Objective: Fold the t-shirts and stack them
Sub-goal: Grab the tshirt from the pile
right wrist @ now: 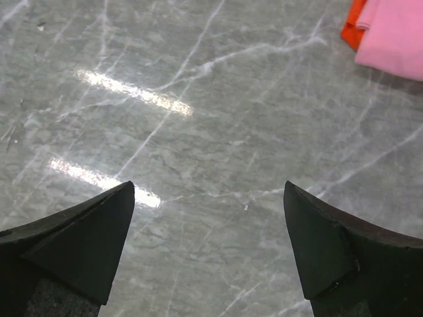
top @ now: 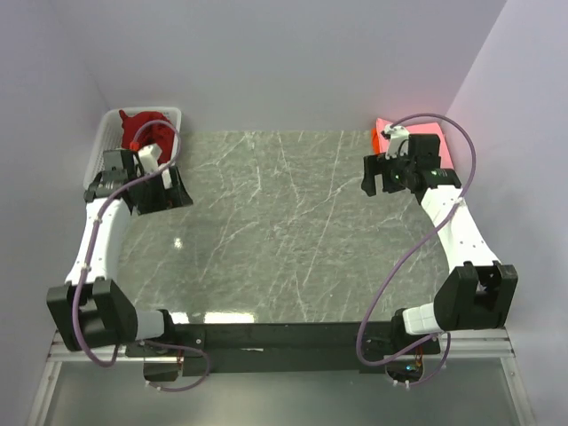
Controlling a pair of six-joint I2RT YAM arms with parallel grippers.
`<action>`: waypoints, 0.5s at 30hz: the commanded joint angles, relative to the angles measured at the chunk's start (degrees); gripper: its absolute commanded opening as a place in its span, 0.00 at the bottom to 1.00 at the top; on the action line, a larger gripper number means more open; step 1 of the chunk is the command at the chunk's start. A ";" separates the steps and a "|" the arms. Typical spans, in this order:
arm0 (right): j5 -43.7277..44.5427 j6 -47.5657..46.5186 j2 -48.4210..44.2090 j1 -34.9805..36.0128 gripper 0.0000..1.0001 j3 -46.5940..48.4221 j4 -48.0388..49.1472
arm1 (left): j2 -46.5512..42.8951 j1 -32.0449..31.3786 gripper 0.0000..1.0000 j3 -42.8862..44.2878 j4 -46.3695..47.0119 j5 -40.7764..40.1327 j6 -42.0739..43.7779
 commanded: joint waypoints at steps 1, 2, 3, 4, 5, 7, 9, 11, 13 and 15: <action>4.50 1.57 -0.82 0.19 1.00 3.55 -1.60 | 5.11 0.02 0.99 8.38 3.18 -2.38 -0.53; 5.03 1.92 -0.91 0.19 1.00 3.98 -1.78 | 6.51 0.10 0.99 10.41 3.88 -3.27 -0.96; 5.81 2.10 -0.91 0.19 1.00 4.51 -1.96 | 7.92 0.45 1.00 12.52 4.50 -4.15 -1.32; 6.08 2.10 -0.82 0.19 1.00 4.78 -2.31 | 10.89 0.63 0.99 16.63 5.29 -6.76 -2.62; 6.43 2.02 -0.73 0.19 1.00 4.95 -2.66 | 12.66 0.81 0.99 19.02 6.78 -7.92 -3.51; 7.05 1.40 -0.82 0.19 1.00 5.31 -3.10 | 19.40 0.98 0.99 27.78 7.32 -12.13 -5.96; 7.75 1.31 -1.08 0.19 1.00 5.13 -2.32 | 24.95 1.24 0.99 35.27 6.01 -18.20 -7.29; 7.67 0.96 -2.13 0.19 1.00 4.52 -1.26 | 33.83 2.03 0.99 46.78 4.69 -21.10 -8.09; 7.41 0.44 -2.84 0.19 1.00 4.34 -1.08 | 41.22 3.61 0.99 55.82 4.76 -20.77 -8.61; 6.27 0.35 -2.75 0.19 1.00 4.60 -1.61 | 45.87 5.63 0.99 60.25 7.91 -17.70 -9.75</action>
